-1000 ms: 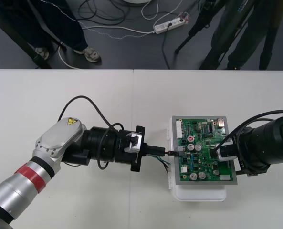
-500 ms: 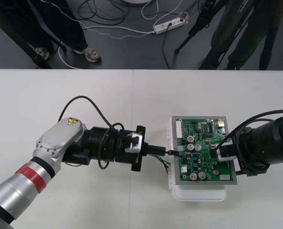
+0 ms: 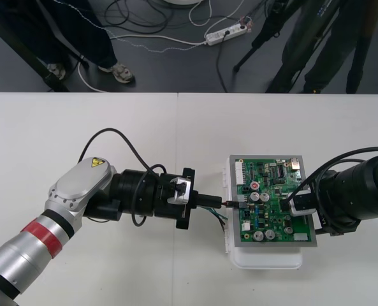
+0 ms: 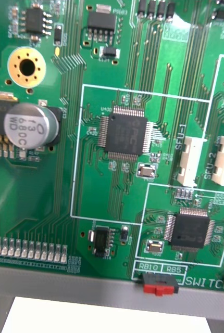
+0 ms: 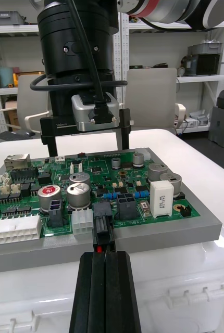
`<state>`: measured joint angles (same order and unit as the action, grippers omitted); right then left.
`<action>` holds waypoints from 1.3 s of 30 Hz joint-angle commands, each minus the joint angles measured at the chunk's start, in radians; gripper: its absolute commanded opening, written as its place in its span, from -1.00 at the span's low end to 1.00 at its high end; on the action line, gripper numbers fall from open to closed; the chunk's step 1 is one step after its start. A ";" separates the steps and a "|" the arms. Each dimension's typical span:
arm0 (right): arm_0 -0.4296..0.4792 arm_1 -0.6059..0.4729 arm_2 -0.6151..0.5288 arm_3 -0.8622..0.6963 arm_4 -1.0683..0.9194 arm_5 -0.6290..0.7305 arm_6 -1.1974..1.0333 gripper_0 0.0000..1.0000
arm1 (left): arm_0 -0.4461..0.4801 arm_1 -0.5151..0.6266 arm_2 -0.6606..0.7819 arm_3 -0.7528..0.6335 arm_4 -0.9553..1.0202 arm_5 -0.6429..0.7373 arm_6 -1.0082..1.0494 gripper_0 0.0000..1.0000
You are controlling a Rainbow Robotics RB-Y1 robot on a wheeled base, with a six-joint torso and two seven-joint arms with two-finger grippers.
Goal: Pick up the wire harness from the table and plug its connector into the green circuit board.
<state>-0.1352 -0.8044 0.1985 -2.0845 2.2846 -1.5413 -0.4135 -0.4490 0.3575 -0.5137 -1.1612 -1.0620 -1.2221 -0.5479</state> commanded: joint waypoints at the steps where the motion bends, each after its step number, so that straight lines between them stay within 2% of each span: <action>1: -0.026 0.013 0.012 -0.008 -0.008 -0.008 -0.030 1.00 | -0.043 -0.035 -0.034 -0.011 -0.004 0.026 -0.093 -1.00; 39: -0.026 0.011 0.005 -0.008 -0.002 -0.011 -0.030 1.00 | -0.054 -0.060 -0.043 -0.011 0.002 0.069 -0.099 -1.00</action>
<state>-0.1353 -0.8037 0.1985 -2.0842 2.2848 -1.5436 -0.4135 -0.4590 0.3426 -0.5341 -1.1595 -1.0620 -1.1946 -0.5489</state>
